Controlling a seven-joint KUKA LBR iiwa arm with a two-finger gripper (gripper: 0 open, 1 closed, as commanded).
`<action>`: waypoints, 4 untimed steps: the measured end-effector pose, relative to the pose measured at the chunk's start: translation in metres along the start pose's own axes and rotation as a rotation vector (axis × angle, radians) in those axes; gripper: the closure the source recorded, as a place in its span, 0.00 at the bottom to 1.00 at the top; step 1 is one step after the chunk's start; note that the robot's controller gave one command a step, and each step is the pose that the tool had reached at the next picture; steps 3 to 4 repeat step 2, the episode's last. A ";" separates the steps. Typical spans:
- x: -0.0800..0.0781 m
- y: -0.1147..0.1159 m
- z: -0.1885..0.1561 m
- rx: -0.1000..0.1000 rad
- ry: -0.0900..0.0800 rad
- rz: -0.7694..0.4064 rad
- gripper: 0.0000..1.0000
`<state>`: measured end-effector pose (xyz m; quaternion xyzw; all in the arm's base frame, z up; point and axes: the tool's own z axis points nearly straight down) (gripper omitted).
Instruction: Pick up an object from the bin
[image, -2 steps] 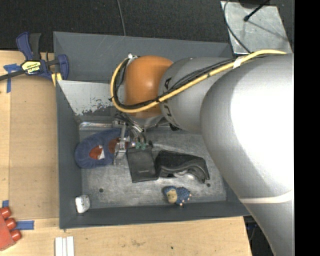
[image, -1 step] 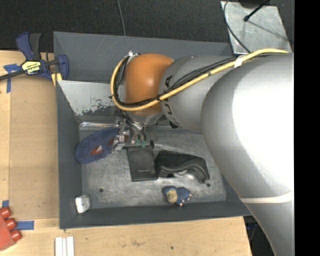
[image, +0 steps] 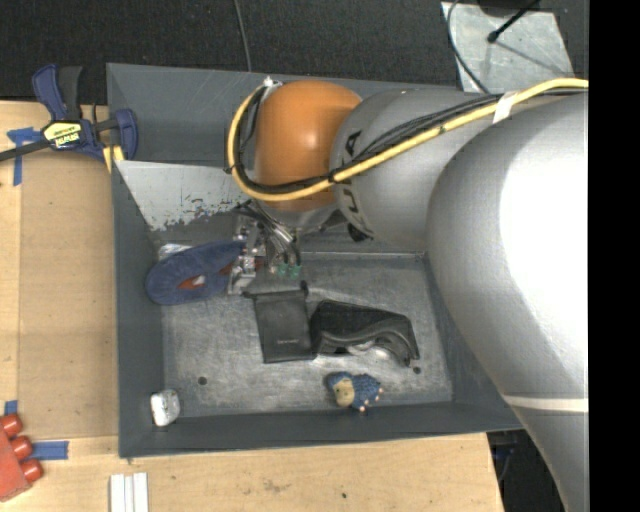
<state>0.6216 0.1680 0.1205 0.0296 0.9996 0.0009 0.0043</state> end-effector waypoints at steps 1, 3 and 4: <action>-0.003 0.001 -0.046 0.000 -0.001 -0.002 1.00; -0.004 0.001 -0.069 0.001 0.001 -0.004 1.00; -0.004 0.001 -0.069 0.001 0.001 -0.004 1.00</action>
Offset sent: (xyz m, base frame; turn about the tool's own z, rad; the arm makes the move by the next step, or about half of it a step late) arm 0.0000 0.0001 0.0417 0.0000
